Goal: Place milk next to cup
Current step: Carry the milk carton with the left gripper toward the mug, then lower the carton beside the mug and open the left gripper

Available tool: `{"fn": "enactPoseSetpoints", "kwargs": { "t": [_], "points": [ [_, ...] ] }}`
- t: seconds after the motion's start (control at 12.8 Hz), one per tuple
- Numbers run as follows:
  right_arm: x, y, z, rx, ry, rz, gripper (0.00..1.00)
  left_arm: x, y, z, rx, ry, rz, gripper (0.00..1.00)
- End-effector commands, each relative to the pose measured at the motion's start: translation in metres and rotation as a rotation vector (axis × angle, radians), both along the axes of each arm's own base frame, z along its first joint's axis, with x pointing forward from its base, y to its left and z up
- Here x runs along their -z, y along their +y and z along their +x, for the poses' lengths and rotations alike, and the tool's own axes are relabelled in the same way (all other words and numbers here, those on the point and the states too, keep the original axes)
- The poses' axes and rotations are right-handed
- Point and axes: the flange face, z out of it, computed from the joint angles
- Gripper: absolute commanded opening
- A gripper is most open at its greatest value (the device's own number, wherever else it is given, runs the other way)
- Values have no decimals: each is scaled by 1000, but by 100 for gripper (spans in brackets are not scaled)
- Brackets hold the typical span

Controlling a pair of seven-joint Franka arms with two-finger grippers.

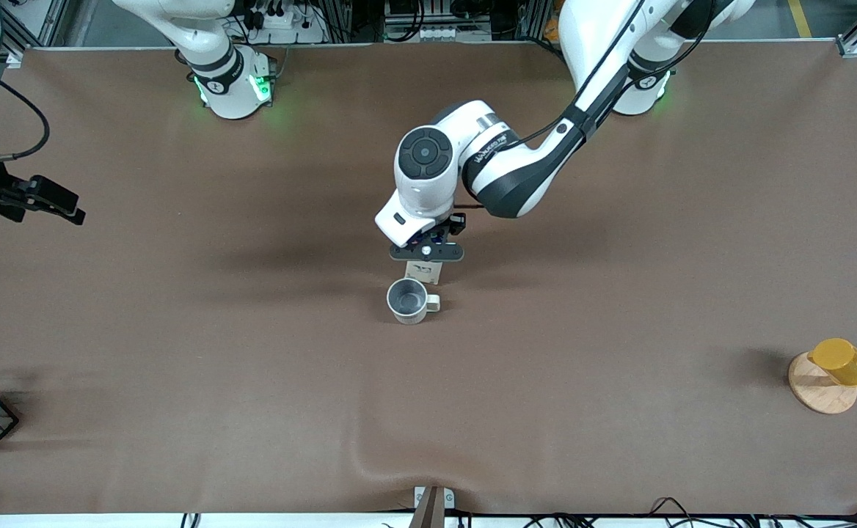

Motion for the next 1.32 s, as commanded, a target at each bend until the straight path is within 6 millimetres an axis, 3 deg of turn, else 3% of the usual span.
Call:
{"fn": "enactPoseSetpoints", "kwargs": {
  "t": [0.0,0.39,0.78,1.09,1.25],
  "points": [
    [-6,2,-9,7,16,-43,100,-7,-10,3,-81,-1,-57,33],
    [-6,2,-9,7,18,-43,100,8,-12,2,-89,14,-44,36],
    [-5,-4,-10,9,22,-42,100,12,-11,4,-108,14,-39,72],
    [-4,-4,-10,9,25,-42,100,7,-10,7,-116,-2,-56,80],
    [-3,-5,-10,9,26,-42,100,0,-7,11,-143,-8,-60,91]
  ]
}}
